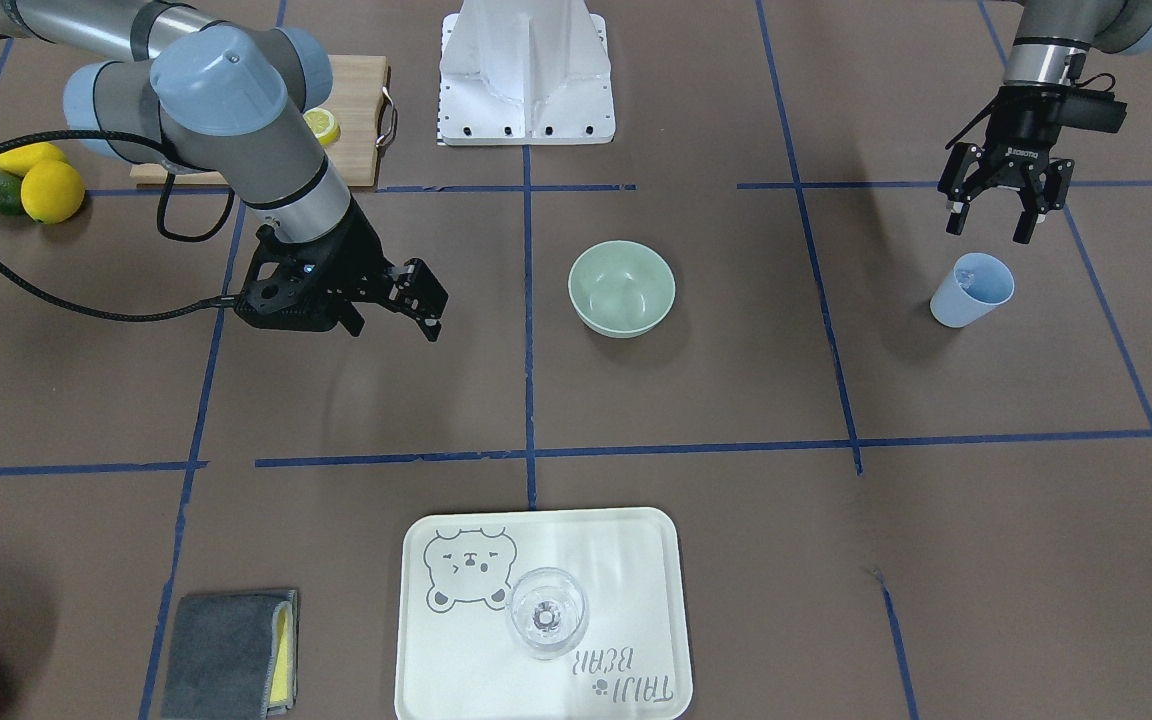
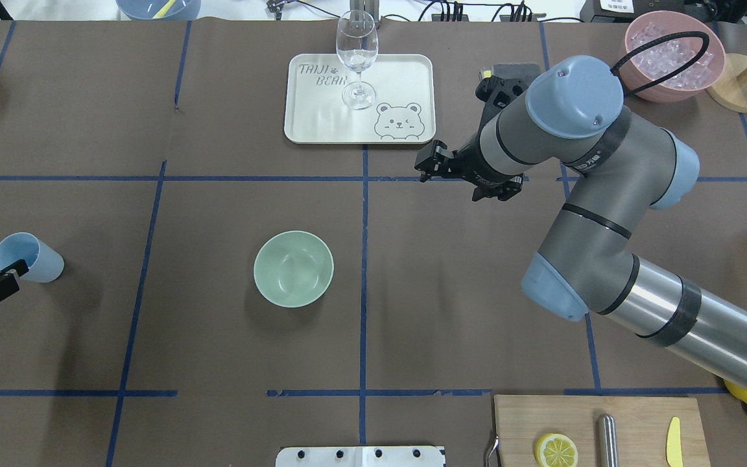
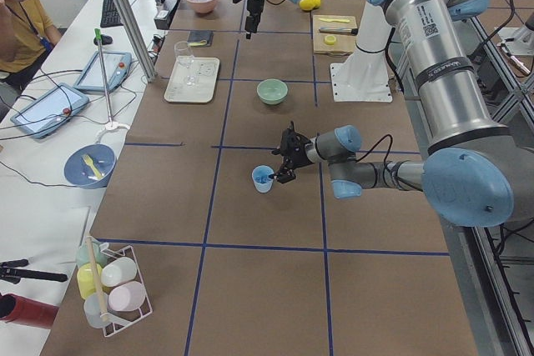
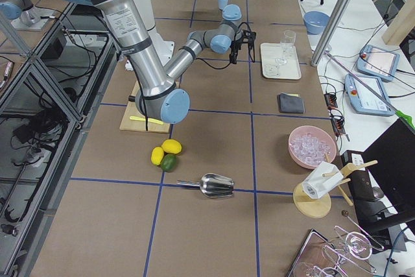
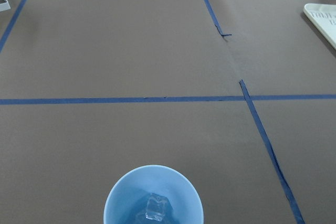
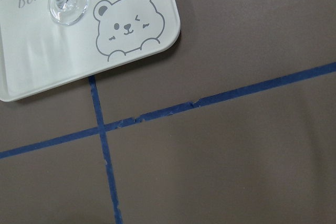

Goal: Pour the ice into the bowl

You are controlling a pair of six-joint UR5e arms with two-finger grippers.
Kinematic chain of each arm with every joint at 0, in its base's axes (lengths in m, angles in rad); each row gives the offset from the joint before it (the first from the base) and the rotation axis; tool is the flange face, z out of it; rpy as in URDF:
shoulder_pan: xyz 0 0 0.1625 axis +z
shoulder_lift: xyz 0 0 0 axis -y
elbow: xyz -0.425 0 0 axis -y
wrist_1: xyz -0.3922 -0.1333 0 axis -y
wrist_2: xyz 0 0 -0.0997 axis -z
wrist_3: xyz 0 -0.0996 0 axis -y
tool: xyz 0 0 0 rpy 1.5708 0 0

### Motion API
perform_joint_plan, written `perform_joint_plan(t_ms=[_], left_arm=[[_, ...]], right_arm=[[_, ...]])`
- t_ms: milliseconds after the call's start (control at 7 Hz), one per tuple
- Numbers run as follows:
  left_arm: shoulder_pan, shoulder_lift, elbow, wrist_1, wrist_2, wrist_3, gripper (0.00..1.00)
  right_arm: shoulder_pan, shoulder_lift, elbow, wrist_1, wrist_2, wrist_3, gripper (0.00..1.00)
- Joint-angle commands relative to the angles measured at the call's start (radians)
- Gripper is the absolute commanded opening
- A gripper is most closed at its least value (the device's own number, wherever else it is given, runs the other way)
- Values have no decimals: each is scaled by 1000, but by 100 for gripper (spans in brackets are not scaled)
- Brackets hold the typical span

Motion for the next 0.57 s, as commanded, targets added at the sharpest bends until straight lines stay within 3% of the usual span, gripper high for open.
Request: perform_joint_plan(t_ms=[0, 429], left_arm=[[162, 3, 97, 3, 329, -112, 100], [254, -45, 121, 3, 500, -143, 100]], right_arm=[[-1, -2, -5, -1, 0, -3, 100], [1, -2, -5, -1, 1, -22, 100]])
